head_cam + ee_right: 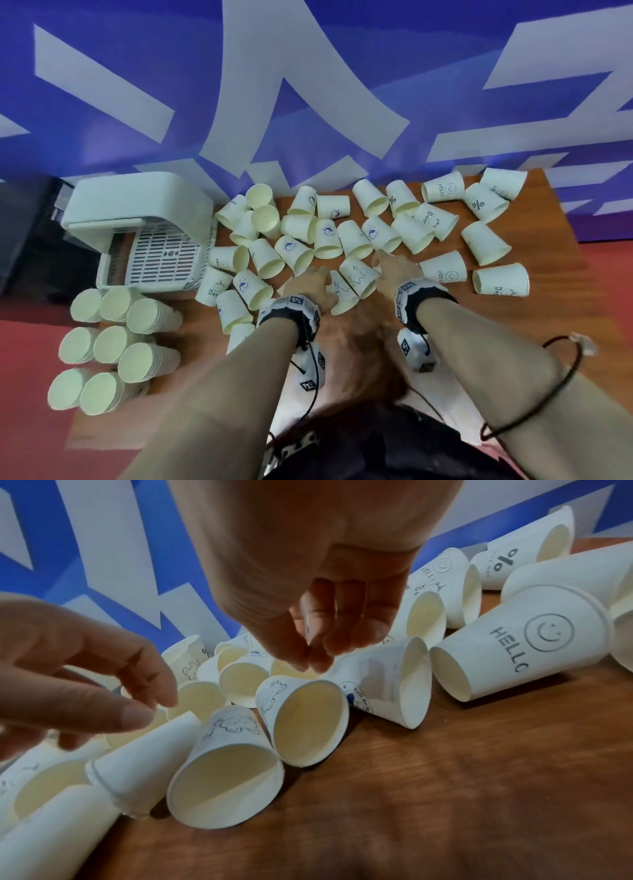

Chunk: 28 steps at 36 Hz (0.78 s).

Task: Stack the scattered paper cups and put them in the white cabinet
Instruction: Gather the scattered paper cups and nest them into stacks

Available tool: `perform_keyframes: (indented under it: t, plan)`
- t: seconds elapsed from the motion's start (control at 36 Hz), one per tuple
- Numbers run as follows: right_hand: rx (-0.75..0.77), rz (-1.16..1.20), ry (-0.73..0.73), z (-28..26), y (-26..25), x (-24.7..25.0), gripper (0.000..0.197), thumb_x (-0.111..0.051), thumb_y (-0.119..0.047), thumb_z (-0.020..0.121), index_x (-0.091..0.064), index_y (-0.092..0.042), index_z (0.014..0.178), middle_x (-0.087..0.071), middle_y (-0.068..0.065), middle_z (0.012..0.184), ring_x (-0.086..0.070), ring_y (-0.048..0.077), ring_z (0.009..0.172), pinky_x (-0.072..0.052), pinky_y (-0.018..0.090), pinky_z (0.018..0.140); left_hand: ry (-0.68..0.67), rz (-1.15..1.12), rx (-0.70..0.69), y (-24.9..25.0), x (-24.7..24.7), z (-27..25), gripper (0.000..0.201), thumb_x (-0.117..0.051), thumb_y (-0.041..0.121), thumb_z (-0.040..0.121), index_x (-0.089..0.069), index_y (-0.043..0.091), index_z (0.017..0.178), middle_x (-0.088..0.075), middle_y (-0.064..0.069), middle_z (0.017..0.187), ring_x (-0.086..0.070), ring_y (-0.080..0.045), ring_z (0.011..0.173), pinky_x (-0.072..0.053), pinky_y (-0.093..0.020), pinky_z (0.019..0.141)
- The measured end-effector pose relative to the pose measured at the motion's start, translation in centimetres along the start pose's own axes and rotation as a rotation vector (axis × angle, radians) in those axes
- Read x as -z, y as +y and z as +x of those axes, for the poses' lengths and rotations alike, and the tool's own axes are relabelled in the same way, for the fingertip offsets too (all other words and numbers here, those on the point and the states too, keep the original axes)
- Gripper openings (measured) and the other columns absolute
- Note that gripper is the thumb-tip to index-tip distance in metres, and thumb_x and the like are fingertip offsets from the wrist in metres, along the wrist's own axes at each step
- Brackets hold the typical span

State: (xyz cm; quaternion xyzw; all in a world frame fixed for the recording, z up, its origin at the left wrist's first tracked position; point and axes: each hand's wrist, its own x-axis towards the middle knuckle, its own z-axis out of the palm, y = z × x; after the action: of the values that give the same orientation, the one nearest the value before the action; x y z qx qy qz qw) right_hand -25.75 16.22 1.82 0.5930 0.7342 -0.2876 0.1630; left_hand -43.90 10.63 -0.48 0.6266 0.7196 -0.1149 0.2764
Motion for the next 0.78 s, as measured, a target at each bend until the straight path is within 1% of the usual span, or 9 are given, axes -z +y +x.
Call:
perform_keyframes:
  t: [0.06, 0.11, 0.19, 0.22, 0.31, 0.42, 0.56, 0.67, 0.78]
  plan:
    - [-0.001, -0.05, -0.079, 1.2, 0.2, 0.1, 0.042, -0.057, -0.014, 0.093, -0.047, -0.013, 0.133, -0.059, 0.012, 0.127, -0.058, 0.029, 0.114, -0.044, 0.029, 0.082, -0.056, -0.045, 0.001, 0.0, -0.4, 1.0, 0.05, -0.065, 0.042, 0.081, -0.049, 0.021, 0.123, -0.045, -0.003, 0.13, -0.057, -0.026, 0.105, -0.047, -0.034, 0.079]
    - [0.056, -0.055, -0.059, 2.1, 0.4, 0.2, 0.041, -0.056, -0.01, 0.089, -0.045, -0.013, 0.129, -0.061, 0.012, 0.117, -0.061, 0.028, 0.102, -0.041, 0.027, 0.071, -0.076, -0.073, 0.0, -0.1, -0.9, 1.9, 0.061, -0.07, 0.044, 0.078, -0.045, 0.02, 0.128, -0.038, -0.003, 0.131, -0.057, -0.028, 0.106, -0.047, -0.036, 0.082]
    - [0.107, -0.092, -0.011, 2.6, 0.8, -0.6, 0.039, -0.054, -0.009, 0.086, -0.043, -0.013, 0.123, -0.062, 0.011, 0.101, -0.059, 0.028, 0.085, -0.046, 0.032, 0.064, -0.073, -0.097, 0.005, 0.1, -1.8, 2.7, 0.072, -0.077, 0.044, 0.074, -0.042, 0.019, 0.131, -0.033, -0.004, 0.131, -0.056, -0.029, 0.105, -0.05, -0.04, 0.086]
    - [0.123, -0.111, 0.001, 2.7, 0.9, -0.9, 0.035, -0.052, -0.009, 0.087, -0.043, -0.012, 0.12, -0.061, 0.011, 0.098, -0.057, 0.027, 0.081, -0.047, 0.033, 0.063, -0.066, -0.089, 0.007, 0.3, -2.2, 2.8, 0.073, -0.079, 0.043, 0.072, -0.042, 0.019, 0.131, -0.033, -0.006, 0.131, -0.056, -0.03, 0.104, -0.051, -0.041, 0.085]
    - [0.146, -0.141, 0.01, 3.1, 0.9, -1.8, 0.025, -0.049, -0.007, 0.089, -0.043, -0.01, 0.113, -0.058, 0.01, 0.092, -0.051, 0.024, 0.073, -0.038, 0.031, 0.056, -0.035, -0.085, 0.021, 0.7, -3.1, 2.9, 0.068, -0.079, 0.035, 0.071, -0.042, 0.018, 0.127, -0.034, -0.008, 0.131, -0.056, -0.031, 0.104, -0.054, -0.045, 0.083]
    - [0.14, -0.207, 0.005, 3.9, 1.0, -2.8, 0.019, -0.047, -0.008, 0.091, -0.044, -0.01, 0.11, -0.061, 0.008, 0.089, -0.046, 0.022, 0.064, -0.031, 0.028, 0.05, 0.013, -0.099, 0.004, 0.7, -3.8, 3.0, 0.059, -0.074, 0.028, 0.073, -0.043, 0.019, 0.122, -0.032, -0.007, 0.129, -0.053, -0.028, 0.103, -0.053, -0.042, 0.081]
    - [0.139, -0.204, 0.029, 4.4, 1.5, -2.9, 0.021, -0.049, -0.01, 0.093, -0.049, -0.011, 0.114, -0.063, 0.011, 0.098, -0.053, 0.025, 0.074, -0.039, 0.029, 0.06, 0.025, -0.14, 0.018, 0.8, -4.0, 3.2, 0.06, -0.072, 0.028, 0.073, -0.044, 0.02, 0.126, -0.033, -0.006, 0.129, -0.053, -0.027, 0.105, -0.053, -0.04, 0.082]
    - [0.115, -0.194, 0.054, 4.5, 1.5, -2.8, 0.022, -0.05, -0.012, 0.092, -0.051, -0.011, 0.113, -0.063, 0.011, 0.102, -0.059, 0.028, 0.085, -0.042, 0.03, 0.066, 0.03, -0.164, 0.021, 0.4, -3.5, 3.0, 0.059, -0.069, 0.029, 0.076, -0.045, 0.019, 0.129, -0.036, -0.005, 0.133, -0.051, -0.027, 0.111, -0.051, -0.041, 0.087]
    - [0.071, -0.141, 0.152, 4.4, 1.6, -2.8, 0.019, -0.048, -0.02, 0.097, -0.061, -0.01, 0.107, -0.066, 0.01, 0.102, -0.063, 0.028, 0.091, -0.038, 0.028, 0.066, 0.123, -0.182, 0.024, -0.1, -2.3, 2.6, 0.037, -0.058, 0.016, 0.083, -0.052, 0.011, 0.119, -0.051, -0.01, 0.123, -0.058, -0.031, 0.103, -0.048, -0.035, 0.076]
